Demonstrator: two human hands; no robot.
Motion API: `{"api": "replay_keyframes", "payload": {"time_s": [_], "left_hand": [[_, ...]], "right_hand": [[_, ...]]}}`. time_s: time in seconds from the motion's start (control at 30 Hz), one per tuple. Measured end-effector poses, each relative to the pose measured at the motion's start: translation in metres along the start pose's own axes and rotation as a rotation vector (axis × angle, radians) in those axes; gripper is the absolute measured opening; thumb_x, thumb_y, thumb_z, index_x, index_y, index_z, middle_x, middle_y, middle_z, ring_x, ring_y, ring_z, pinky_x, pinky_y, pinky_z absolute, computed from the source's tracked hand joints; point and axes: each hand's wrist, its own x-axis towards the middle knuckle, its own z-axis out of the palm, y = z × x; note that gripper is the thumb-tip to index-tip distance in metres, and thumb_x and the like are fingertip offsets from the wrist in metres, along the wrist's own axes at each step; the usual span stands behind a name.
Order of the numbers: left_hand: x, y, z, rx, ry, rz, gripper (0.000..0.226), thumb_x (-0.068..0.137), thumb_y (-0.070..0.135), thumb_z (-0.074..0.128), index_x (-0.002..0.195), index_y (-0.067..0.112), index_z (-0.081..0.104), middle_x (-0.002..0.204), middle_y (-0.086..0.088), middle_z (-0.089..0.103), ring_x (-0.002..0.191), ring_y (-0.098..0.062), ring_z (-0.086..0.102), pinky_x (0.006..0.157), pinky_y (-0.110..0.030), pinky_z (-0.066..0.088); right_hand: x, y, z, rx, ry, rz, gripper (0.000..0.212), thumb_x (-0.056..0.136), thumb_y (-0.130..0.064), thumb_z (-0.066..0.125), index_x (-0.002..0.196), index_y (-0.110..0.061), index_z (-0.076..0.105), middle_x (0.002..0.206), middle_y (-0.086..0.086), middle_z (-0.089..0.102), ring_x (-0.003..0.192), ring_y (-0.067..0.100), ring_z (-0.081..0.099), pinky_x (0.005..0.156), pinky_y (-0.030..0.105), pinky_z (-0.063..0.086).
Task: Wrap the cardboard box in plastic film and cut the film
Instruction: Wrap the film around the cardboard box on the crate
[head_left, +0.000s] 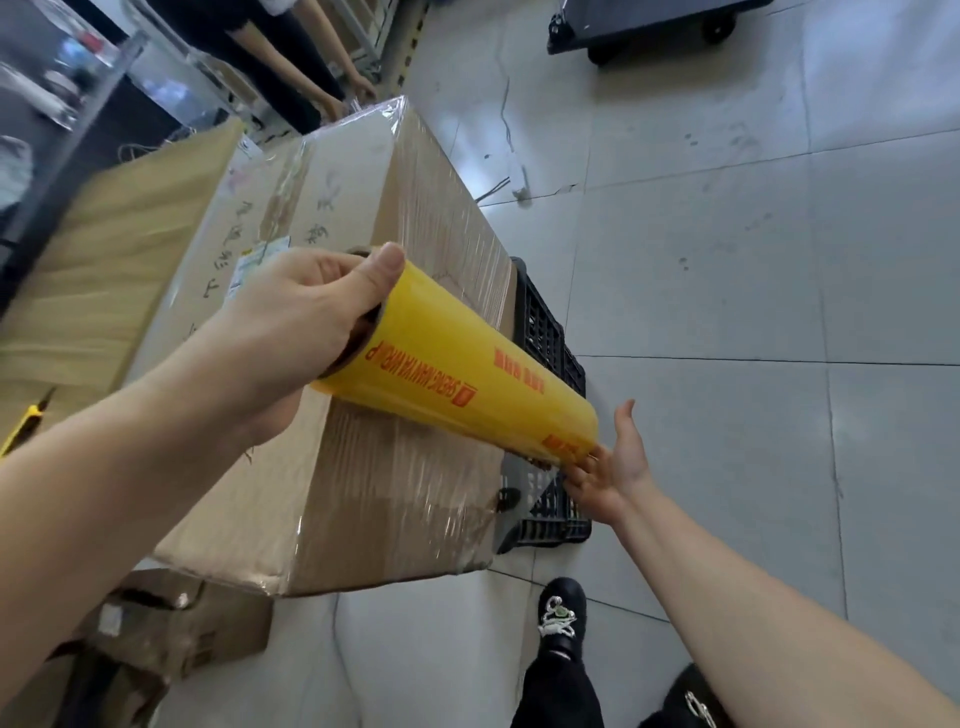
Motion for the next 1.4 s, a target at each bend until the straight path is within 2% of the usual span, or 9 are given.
{"api": "replay_keyframes", "payload": {"time_s": [0.13, 0.27, 0.47, 0.63, 0.77, 0.9, 1.07, 1.3, 1.4], "left_hand": [[0.002, 0.004, 0.002, -0.009, 0.01, -0.001, 0.038, 0.092, 0.039, 0.052, 0.083, 0.007, 0.071, 0.092, -0.022, 0.073, 0.089, -0.035, 0.07, 0.087, -0.045, 0.056], [0.008, 0.01, 0.004, -0.01, -0.03, 0.011, 0.055, 0.084, 0.044, 0.053, 0.091, -0.009, 0.066, 0.104, -0.035, 0.065, 0.098, -0.045, 0.064, 0.094, -0.052, 0.052], [0.034, 0.019, 0.0, -0.047, -0.079, 0.056, 0.05, 0.081, 0.042, 0.051, 0.085, -0.004, 0.069, 0.088, -0.022, 0.072, 0.084, -0.033, 0.071, 0.074, -0.034, 0.061], [0.057, 0.027, -0.007, -0.103, -0.076, 0.074, 0.052, 0.077, 0.041, 0.053, 0.084, -0.008, 0.067, 0.09, -0.024, 0.072, 0.077, -0.026, 0.071, 0.07, -0.022, 0.058], [0.073, 0.032, -0.01, -0.118, -0.071, 0.054, 0.052, 0.076, 0.042, 0.053, 0.082, -0.008, 0.067, 0.089, -0.025, 0.071, 0.078, -0.027, 0.071, 0.071, -0.024, 0.058], [0.086, 0.037, -0.01, -0.103, -0.05, 0.064, 0.064, 0.076, 0.043, 0.053, 0.091, -0.018, 0.063, 0.099, -0.039, 0.063, 0.094, -0.049, 0.063, 0.088, -0.051, 0.053], [0.103, 0.049, -0.002, -0.125, -0.047, 0.024, 0.05, 0.076, 0.042, 0.052, 0.082, -0.005, 0.07, 0.09, -0.026, 0.071, 0.089, -0.039, 0.068, 0.083, -0.045, 0.055], [0.129, 0.071, 0.006, -0.17, -0.028, -0.054, 0.043, 0.077, 0.041, 0.052, 0.077, 0.004, 0.073, 0.08, -0.016, 0.076, 0.078, -0.029, 0.074, 0.07, -0.032, 0.062], [0.139, 0.078, 0.005, -0.155, 0.032, -0.093, 0.054, 0.075, 0.042, 0.053, 0.084, -0.009, 0.067, 0.086, -0.026, 0.071, 0.082, -0.034, 0.07, 0.071, -0.034, 0.06]], "right_hand": [[0.001, -0.013, 0.002, -0.043, 0.002, 0.004, 0.1, 0.073, -0.088, 0.029, 0.125, -0.007, 0.056, 0.113, 0.012, 0.065, 0.106, 0.024, 0.061, 0.108, 0.04, 0.034], [0.0, -0.022, 0.005, -0.082, 0.027, 0.02, 0.091, 0.076, -0.086, 0.027, 0.113, -0.009, 0.06, 0.076, 0.005, 0.063, 0.058, 0.014, 0.056, 0.057, 0.026, 0.035], [0.019, -0.047, 0.011, -0.05, 0.001, -0.032, 0.092, 0.073, -0.088, 0.028, 0.108, -0.01, 0.063, 0.082, 0.007, 0.07, 0.08, 0.018, 0.067, 0.093, 0.032, 0.045], [0.028, -0.063, 0.031, -0.031, 0.029, 0.001, 0.08, 0.074, -0.088, 0.025, 0.079, -0.016, 0.06, 0.05, 0.001, 0.055, 0.04, 0.011, 0.054, 0.05, 0.02, 0.04], [0.042, -0.076, 0.042, -0.053, -0.003, -0.005, 0.089, 0.074, -0.088, 0.025, 0.101, -0.015, 0.068, 0.073, 0.006, 0.066, 0.065, 0.016, 0.062, 0.06, 0.023, 0.039], [0.051, -0.092, 0.053, -0.077, 0.034, 0.006, 0.095, 0.074, -0.088, 0.028, 0.118, -0.011, 0.062, 0.096, 0.01, 0.069, 0.09, 0.024, 0.065, 0.06, 0.029, 0.045], [0.063, -0.114, 0.059, -0.074, 0.088, 0.009, 0.084, 0.077, -0.085, 0.031, 0.1, -0.009, 0.059, 0.059, 0.004, 0.06, 0.047, 0.015, 0.056, 0.047, 0.02, 0.039], [0.075, -0.154, 0.065, -0.177, 0.12, 0.062, 0.076, 0.077, -0.086, 0.028, 0.075, -0.014, 0.052, 0.041, 0.0, 0.048, 0.029, 0.012, 0.044, 0.036, 0.014, 0.032], [0.077, -0.17, 0.07, -0.167, 0.096, 0.093, 0.082, 0.072, -0.089, 0.031, 0.079, -0.012, 0.057, 0.047, 0.002, 0.053, 0.038, 0.013, 0.047, 0.052, 0.019, 0.03]]}}
